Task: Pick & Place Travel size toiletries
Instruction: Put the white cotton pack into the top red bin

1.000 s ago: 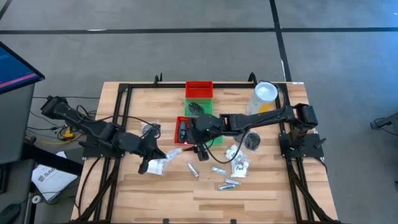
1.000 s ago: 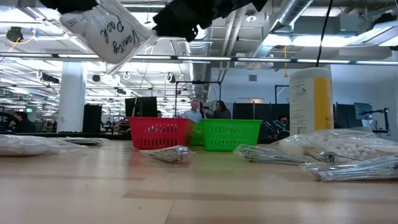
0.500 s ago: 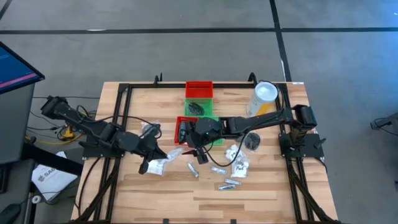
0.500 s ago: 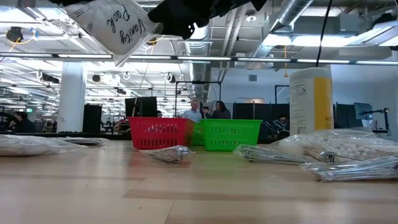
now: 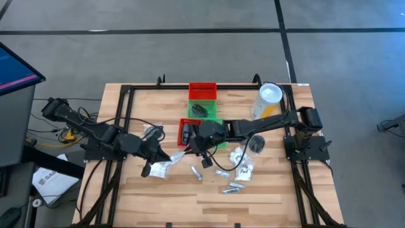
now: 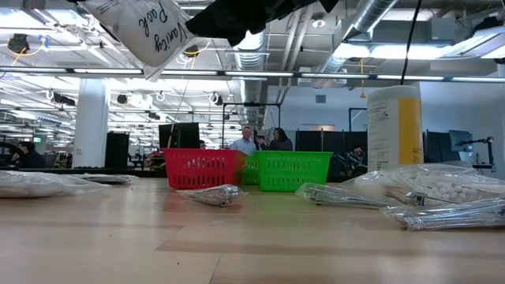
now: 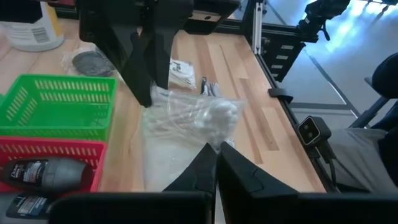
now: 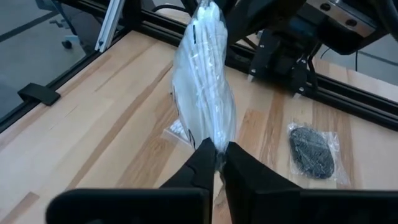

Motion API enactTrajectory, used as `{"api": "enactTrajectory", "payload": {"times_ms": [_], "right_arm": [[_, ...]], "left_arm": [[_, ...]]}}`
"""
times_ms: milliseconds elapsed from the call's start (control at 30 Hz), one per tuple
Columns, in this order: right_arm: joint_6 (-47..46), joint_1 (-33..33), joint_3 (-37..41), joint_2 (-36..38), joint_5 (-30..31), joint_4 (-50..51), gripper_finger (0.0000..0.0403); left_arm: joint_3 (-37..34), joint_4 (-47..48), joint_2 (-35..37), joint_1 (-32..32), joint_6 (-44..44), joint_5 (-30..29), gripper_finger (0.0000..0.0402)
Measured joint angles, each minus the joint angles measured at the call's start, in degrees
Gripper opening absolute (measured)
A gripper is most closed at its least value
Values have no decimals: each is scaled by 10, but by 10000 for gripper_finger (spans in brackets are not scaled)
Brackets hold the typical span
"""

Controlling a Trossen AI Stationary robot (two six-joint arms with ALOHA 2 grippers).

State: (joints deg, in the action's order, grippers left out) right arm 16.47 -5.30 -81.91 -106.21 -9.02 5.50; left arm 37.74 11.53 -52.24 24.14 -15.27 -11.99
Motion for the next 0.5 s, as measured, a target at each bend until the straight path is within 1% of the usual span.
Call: {"api": "enactTrajectory", "payload": {"times_ms": [133, 233, 400, 500], "right_arm": [[-4, 0, 0, 0, 1, 0, 6], [-5, 1, 0, 0, 5, 0, 4], [-9, 5, -10, 0, 27, 22, 1], [-11, 9, -10, 1, 34, 30, 1]], "left_arm": [[0, 0, 0, 0, 0, 0, 3], [0, 1, 0, 0, 0, -23, 12], [0, 4, 0, -3, 10, -53, 42], [0, 28, 7, -6, 14, -65, 65]]}}
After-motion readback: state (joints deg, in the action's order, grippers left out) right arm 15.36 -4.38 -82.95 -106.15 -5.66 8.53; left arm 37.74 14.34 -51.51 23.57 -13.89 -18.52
